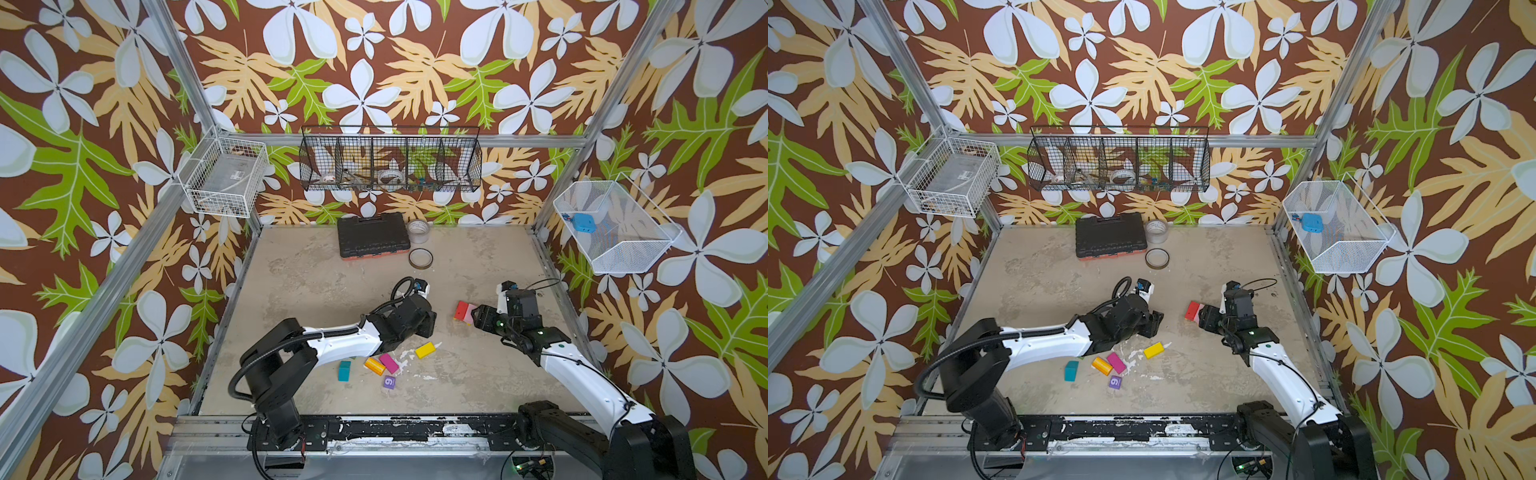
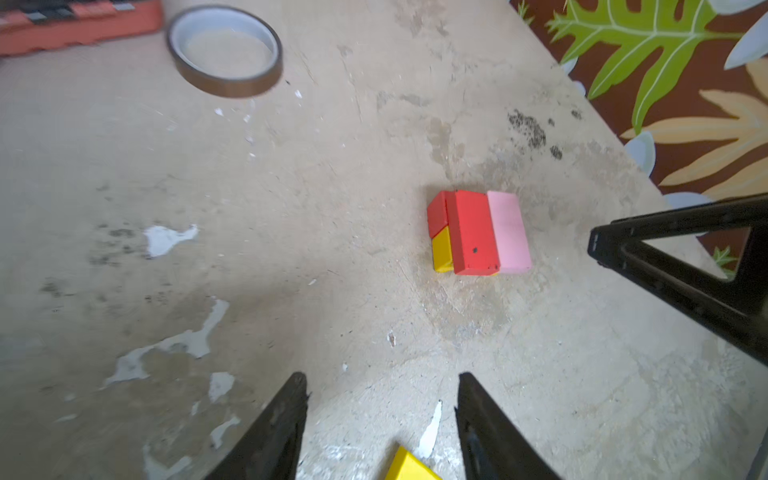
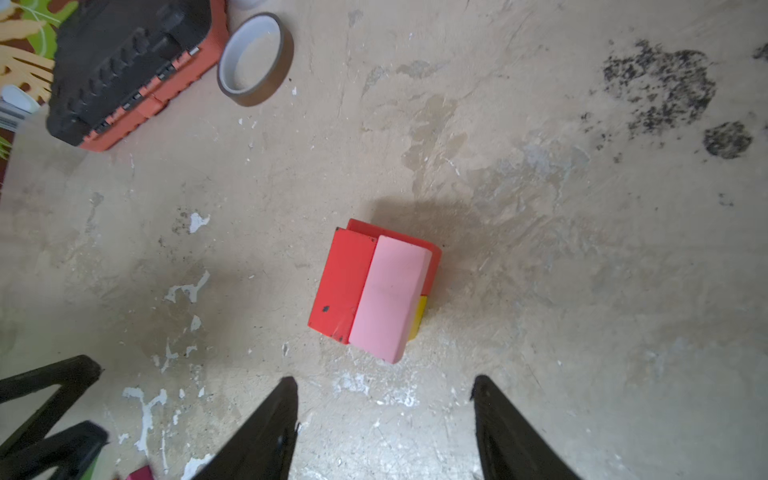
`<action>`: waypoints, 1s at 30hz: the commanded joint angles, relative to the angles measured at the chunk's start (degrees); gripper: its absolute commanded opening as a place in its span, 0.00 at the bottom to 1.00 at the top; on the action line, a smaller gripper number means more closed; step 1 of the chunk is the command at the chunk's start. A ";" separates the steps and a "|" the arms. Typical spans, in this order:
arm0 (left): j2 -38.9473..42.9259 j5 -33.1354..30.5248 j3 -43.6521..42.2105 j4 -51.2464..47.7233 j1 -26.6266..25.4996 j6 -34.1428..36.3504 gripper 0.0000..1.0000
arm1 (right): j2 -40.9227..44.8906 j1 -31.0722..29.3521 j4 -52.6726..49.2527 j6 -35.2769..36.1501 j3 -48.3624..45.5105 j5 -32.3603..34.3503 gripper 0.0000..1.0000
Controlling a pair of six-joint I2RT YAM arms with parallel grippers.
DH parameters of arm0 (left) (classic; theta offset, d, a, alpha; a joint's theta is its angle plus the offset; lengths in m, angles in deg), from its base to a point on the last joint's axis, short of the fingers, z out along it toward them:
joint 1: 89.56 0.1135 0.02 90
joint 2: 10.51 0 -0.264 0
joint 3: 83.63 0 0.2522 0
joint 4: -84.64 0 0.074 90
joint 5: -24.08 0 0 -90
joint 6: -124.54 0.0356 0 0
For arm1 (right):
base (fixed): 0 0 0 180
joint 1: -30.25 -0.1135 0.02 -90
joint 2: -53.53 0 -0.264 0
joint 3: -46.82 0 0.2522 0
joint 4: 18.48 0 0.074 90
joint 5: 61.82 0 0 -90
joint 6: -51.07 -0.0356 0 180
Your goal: Build the wood block tower
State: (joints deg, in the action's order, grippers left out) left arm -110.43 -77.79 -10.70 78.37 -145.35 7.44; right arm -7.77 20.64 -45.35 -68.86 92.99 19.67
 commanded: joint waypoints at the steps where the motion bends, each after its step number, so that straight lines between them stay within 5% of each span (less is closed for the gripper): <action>1: -4.00 2.97 2.93 2.61 -0.42 -0.51 0.59 | -2.33 -0.33 0.77 0.40 0.46 1.47 0.67; 30: -20.33 8.08 17.40 -0.85 -0.48 0.45 0.59 | -10.29 -0.33 1.64 0.31 1.17 1.99 0.66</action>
State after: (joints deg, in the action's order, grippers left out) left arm -130.12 -69.93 5.65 78.26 -145.85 7.44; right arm -17.78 20.38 -44.30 -68.69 93.62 20.76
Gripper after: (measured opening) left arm 0.592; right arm 0.659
